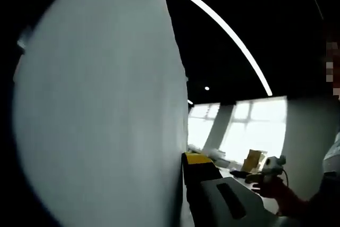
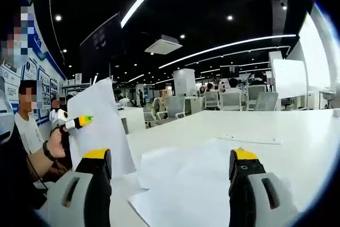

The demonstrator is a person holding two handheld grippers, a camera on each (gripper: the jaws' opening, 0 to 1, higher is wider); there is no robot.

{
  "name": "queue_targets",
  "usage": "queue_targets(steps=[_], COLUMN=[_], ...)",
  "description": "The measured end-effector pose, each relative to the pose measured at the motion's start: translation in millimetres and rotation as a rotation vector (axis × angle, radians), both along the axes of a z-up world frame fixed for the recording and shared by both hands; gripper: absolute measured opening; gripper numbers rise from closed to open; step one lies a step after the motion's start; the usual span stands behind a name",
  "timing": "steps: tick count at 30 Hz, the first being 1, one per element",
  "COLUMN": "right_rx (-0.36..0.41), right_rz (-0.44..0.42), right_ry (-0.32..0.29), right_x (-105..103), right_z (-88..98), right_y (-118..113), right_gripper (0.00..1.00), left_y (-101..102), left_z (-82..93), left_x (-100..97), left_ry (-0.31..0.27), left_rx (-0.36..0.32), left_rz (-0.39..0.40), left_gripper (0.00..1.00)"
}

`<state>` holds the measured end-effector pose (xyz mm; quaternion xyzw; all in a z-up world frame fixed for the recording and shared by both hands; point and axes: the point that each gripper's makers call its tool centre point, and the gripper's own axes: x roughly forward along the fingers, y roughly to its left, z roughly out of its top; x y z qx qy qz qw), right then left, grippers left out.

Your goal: Organize the stack of printing papers by aligning and flattening the scattered papers on the table

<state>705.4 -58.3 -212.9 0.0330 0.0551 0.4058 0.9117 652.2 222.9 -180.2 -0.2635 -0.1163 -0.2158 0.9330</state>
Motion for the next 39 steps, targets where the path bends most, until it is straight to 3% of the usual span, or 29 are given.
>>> queue_targets(steps=[5, 14, 20, 33, 39], right_rx=[-0.027, 0.066, 0.038, -0.034, -0.042], right_rz=[-0.049, -0.121, -0.146, -0.300, -0.333], right_ry=[0.005, -0.009, -0.003, -0.007, 0.024], right_x=[4, 5, 4, 35, 32], right_z=[-11.9, -15.8, -25.7, -40.8, -58.9], right_y=[-9, -24, -33, -90, -101], right_gripper=[0.87, 0.89, 0.89, 0.89, 0.89], left_y=[4, 0, -1, -3, -3], left_z=[-2.3, -2.2, -2.1, -3.0, -2.5], left_x=[1.4, 1.7, 1.1, 0.5, -0.5], left_ry=[0.008, 0.012, 0.011, 0.014, 0.014], left_rx=[-0.018, -0.009, -0.011, -0.016, -0.016], left_rz=[0.008, -0.001, -0.005, -0.013, -0.011], left_gripper=[0.06, 0.06, 0.06, 0.06, 0.06])
